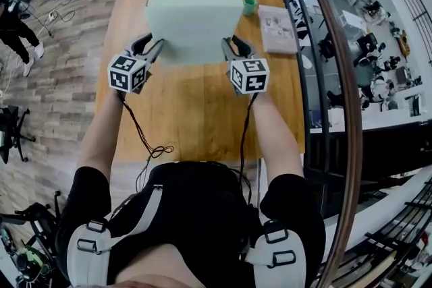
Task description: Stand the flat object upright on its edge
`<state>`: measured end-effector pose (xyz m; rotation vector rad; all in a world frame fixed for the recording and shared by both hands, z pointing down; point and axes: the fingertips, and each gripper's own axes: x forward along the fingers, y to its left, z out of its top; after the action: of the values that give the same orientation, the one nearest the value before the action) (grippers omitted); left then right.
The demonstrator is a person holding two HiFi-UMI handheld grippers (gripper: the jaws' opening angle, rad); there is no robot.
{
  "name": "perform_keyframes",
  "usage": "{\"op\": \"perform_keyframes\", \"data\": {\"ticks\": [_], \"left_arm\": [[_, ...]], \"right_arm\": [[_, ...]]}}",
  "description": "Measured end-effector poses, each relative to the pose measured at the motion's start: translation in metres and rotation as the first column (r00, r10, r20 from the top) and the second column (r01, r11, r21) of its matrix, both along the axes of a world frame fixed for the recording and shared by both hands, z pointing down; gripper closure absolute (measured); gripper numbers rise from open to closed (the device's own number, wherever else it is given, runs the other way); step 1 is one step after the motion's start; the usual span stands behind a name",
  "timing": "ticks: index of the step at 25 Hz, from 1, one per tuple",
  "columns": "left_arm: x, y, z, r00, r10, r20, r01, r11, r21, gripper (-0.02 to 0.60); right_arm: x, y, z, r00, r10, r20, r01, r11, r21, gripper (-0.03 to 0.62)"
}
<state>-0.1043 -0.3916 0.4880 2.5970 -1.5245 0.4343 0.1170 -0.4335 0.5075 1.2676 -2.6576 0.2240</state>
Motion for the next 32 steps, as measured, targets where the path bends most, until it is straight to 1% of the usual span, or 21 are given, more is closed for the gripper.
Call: {"op": "perform_keyframes", "data": {"ticks": [2, 5, 9, 13, 21, 25, 32], "left_arm": [[-0.001, -0.001, 0.005, 0.999, -0.001, 0.042, 0.000, 1.000, 0.016, 0.433], [-0.003, -0.003, 0.019, 0.997, -0.018, 0.072, 0.016, 1.000, 0.016, 0.434], [-0.002, -0.005, 0.043, 0.995, -0.042, 0.092, 0.042, 0.999, 0.001, 0.436], [-0.001, -0.004, 0.067, 0.993, -0.053, 0.109, 0.057, 0.998, -0.036, 0.437], [-0.002, -0.007, 0.106, 0.994, -0.050, 0.100, 0.060, 0.993, -0.102, 0.440], [-0.006, -0.006, 0.110, 0.995, -0.048, 0.089, 0.057, 0.993, -0.107, 0.440], [-0.003, -0.007, 0.112, 0.996, -0.030, 0.085, 0.042, 0.990, -0.134, 0.437]], "right_arm": [[0.000, 0.003, 0.004, 0.999, 0.018, -0.027, -0.017, 0.999, 0.040, 0.470], [-0.002, 0.004, 0.017, 0.996, 0.031, -0.082, -0.026, 0.998, 0.057, 0.470], [-0.002, 0.001, 0.039, 0.991, 0.046, -0.122, -0.040, 0.998, 0.049, 0.471], [-0.001, 0.001, 0.061, 0.987, 0.065, -0.148, -0.063, 0.998, 0.017, 0.473], [-0.002, 0.000, 0.096, 0.982, 0.067, -0.177, -0.075, 0.996, -0.039, 0.474], [-0.004, 0.001, 0.096, 0.984, 0.069, -0.164, -0.075, 0.997, -0.032, 0.473], [-0.004, -0.003, 0.098, 0.979, 0.074, -0.190, -0.080, 0.997, -0.023, 0.473]]}}
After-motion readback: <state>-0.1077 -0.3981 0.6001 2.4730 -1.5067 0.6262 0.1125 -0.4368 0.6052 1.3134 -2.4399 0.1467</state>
